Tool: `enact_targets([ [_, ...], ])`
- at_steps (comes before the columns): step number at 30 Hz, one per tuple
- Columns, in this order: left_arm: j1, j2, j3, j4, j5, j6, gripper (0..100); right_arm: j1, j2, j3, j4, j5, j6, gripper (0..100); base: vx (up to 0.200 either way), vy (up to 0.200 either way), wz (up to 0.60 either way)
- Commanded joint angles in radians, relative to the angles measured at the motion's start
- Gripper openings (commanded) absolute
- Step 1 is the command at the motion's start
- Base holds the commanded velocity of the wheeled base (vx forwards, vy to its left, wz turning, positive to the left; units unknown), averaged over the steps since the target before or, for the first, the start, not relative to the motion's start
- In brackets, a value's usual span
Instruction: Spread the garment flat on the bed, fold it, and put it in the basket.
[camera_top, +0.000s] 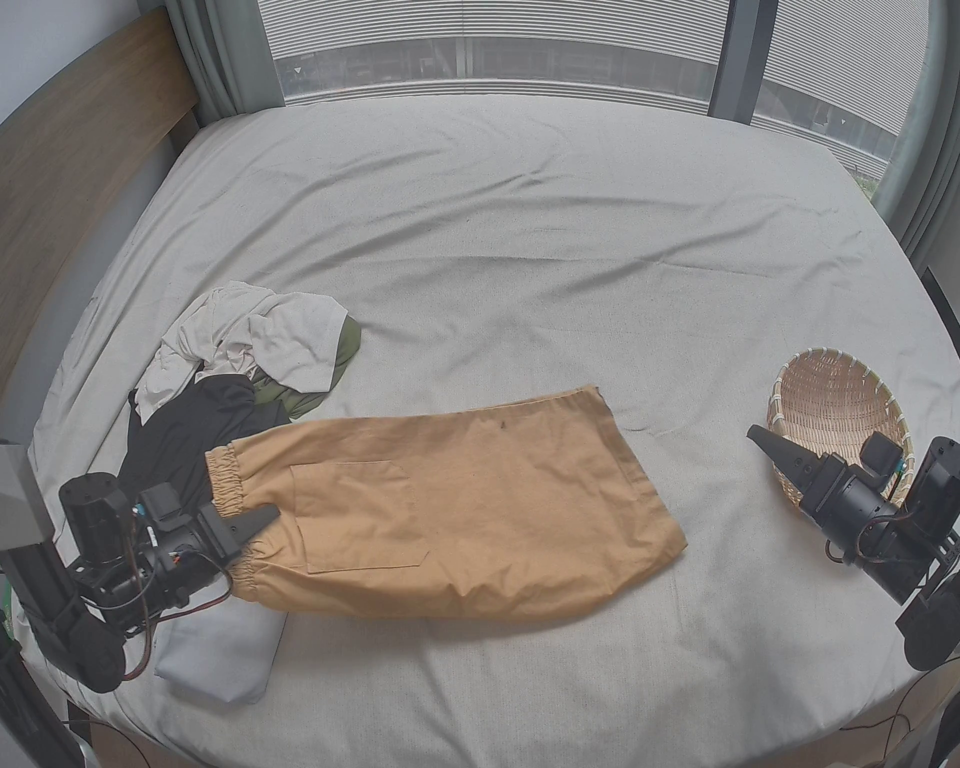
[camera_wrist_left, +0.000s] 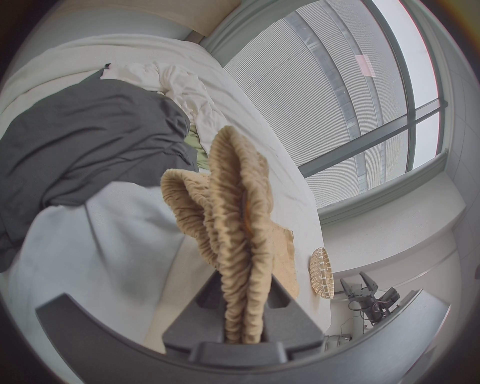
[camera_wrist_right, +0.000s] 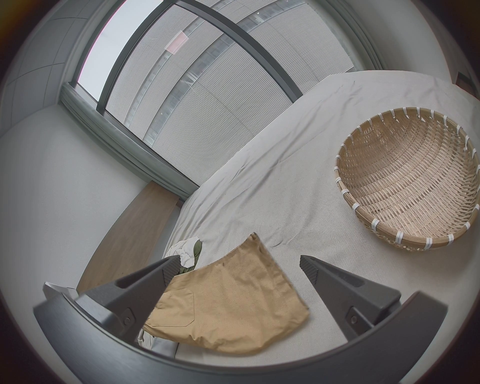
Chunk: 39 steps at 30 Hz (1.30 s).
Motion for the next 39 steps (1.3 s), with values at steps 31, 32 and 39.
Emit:
enact_targets([
  [31, -0.485, 0.048, -0.301, 0.006, 0.040, 0.002, 0, 0.049, 0.003, 0.013, -0.002, 0.000, 0.014, 100, 0.000, 0.000, 0.00],
  [32, -0.497, 0.063, -0.321, 0.004, 0.040, 0.003, 0, 0.050, 0.000, 0.014, -0.002, 0.000, 0.014, 100, 0.000, 0.000, 0.00],
  [39, -0.531, 0.132, -0.438, 0.010, 0.039, 0.003, 0, 0.057, -0.015, 0.019, -0.002, 0.000, 0.017, 100, 0.000, 0.000, 0.00],
])
